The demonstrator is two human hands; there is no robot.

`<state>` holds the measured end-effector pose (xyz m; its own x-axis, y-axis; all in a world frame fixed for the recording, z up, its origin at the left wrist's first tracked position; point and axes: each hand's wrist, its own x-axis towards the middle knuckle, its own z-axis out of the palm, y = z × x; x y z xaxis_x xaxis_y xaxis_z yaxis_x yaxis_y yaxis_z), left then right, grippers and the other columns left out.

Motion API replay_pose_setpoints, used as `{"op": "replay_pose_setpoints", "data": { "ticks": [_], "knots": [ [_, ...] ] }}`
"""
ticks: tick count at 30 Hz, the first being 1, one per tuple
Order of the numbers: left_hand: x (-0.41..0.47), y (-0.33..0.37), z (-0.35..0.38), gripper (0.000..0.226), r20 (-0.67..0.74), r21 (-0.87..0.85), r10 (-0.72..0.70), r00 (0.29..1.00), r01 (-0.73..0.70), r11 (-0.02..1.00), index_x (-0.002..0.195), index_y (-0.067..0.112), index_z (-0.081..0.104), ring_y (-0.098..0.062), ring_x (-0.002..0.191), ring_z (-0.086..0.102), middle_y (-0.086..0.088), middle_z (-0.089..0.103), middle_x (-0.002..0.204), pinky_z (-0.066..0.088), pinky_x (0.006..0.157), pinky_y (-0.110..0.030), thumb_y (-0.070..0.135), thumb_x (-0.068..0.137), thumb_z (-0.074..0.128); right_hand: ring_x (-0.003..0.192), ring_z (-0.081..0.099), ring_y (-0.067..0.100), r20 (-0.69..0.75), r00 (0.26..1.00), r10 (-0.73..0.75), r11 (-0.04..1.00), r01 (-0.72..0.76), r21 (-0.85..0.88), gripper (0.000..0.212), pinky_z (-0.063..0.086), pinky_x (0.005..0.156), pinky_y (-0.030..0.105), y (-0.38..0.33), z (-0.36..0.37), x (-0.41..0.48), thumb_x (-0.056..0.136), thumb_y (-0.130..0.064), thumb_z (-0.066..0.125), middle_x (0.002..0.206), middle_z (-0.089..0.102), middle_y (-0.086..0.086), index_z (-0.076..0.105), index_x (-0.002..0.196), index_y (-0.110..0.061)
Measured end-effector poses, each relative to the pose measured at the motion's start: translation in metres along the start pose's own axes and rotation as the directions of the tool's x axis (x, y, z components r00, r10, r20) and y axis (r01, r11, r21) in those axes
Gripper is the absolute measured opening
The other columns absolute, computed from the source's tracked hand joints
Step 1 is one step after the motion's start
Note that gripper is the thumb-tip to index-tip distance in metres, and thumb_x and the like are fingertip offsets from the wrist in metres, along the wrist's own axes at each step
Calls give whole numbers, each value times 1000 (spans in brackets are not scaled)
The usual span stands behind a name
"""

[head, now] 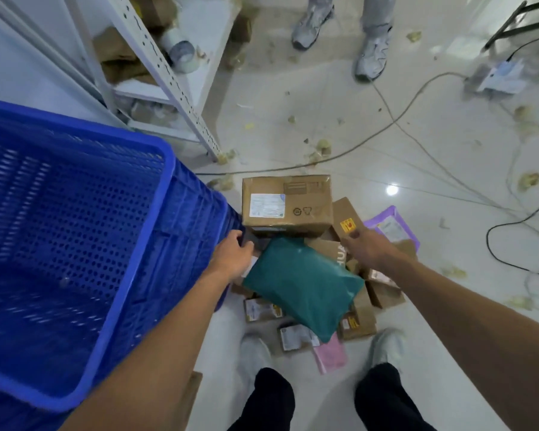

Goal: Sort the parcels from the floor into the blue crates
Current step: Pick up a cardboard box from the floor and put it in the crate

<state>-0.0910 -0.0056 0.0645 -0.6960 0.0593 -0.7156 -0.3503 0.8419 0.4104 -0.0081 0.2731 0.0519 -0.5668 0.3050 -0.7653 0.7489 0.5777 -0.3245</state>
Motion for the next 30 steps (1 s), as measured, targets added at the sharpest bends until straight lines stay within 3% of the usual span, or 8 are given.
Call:
{"op": "replay_pose_setpoints", "data": {
  "ticks": [5, 8, 10, 13, 17, 23, 27, 30],
  "knots": [
    [88, -30, 37, 75, -47, -46, -85, 995, 83, 995, 159, 24, 18, -28, 144, 37, -4, 34, 161, 34, 117, -48, 39, 96, 56, 98, 57, 21, -27, 999, 21, 975, -14, 221, 86, 48, 81, 37, 14, 32, 102, 78, -66, 62, 135, 56, 7, 36, 145, -19],
    [129, -42, 53, 76, -58, -140, -59, 997, 50, 989, 159, 26, 17, -24, 145, 35, 1, 31, 162, 33, 118, -44, 27, 96, 60, 116, 55, 22, -35, 997, -66, 939, 74, 335, 107, 47, 99, 43, 23, 51, 145, 66, -67, 73, 149, 45, 4, 26, 151, -24],
    [148, -48, 60, 73, -58, -227, -33, 998, 19, 974, 157, 27, 26, -20, 142, 39, 4, 41, 156, 35, 112, -34, 15, 94, 61, 117, 54, 18, -29, 989, -146, 902, 145, 407, 100, 48, 99, 39, 29, 66, 164, 70, -54, 80, 144, 50, 0, 29, 151, -23],
    [159, -49, 64, 64, -65, -341, -12, 998, -11, 940, 149, 29, 40, -13, 125, 55, 16, 60, 128, 45, 96, -27, 4, 94, 60, 110, 57, 10, -8, 977, -212, 856, 190, 481, 83, 43, 73, 16, 28, 85, 175, 73, -43, 83, 123, 61, -11, 40, 142, -27],
    [150, -46, 57, 60, -25, -386, 16, 1000, -25, 922, 144, 38, 46, 23, 84, 59, 41, 66, 88, 46, 68, -8, 4, 96, 56, 94, 58, 0, -53, 986, -159, 789, 159, 593, 65, 43, 64, 17, 19, 80, 172, 78, -35, 79, 115, 64, -9, 46, 133, -28],
    [124, -34, 35, 64, 1, -420, 54, 999, -48, 906, 134, 51, 46, 23, 82, 61, 42, 68, 89, 49, 62, -6, -1, 96, 48, 76, 55, -11, -80, 984, -158, 785, 174, 595, 24, 36, 61, 14, 2, 46, 146, 86, -40, 70, 83, 61, -34, 52, 100, -46],
    [99, -12, 22, 63, -30, -457, 81, 996, -86, 886, 111, 61, 54, 27, 85, 57, 44, 66, 91, 48, 68, -10, 0, 94, 48, 89, 49, -6, -121, 981, -155, 747, 196, 635, 54, 36, 65, 20, -10, 23, 118, 87, -42, 69, 109, 58, -17, 43, 134, -35],
    [69, 8, 11, 67, -88, -469, 71, 994, -104, 877, 127, 62, 53, 18, 91, 60, 40, 66, 102, 46, 76, -19, 5, 93, 48, 98, 52, 0, -163, 974, -160, 727, 228, 647, 64, 39, 72, 24, -16, -3, 87, 85, -44, 69, 117, 57, -15, 41, 141, -33]
  ]
}}
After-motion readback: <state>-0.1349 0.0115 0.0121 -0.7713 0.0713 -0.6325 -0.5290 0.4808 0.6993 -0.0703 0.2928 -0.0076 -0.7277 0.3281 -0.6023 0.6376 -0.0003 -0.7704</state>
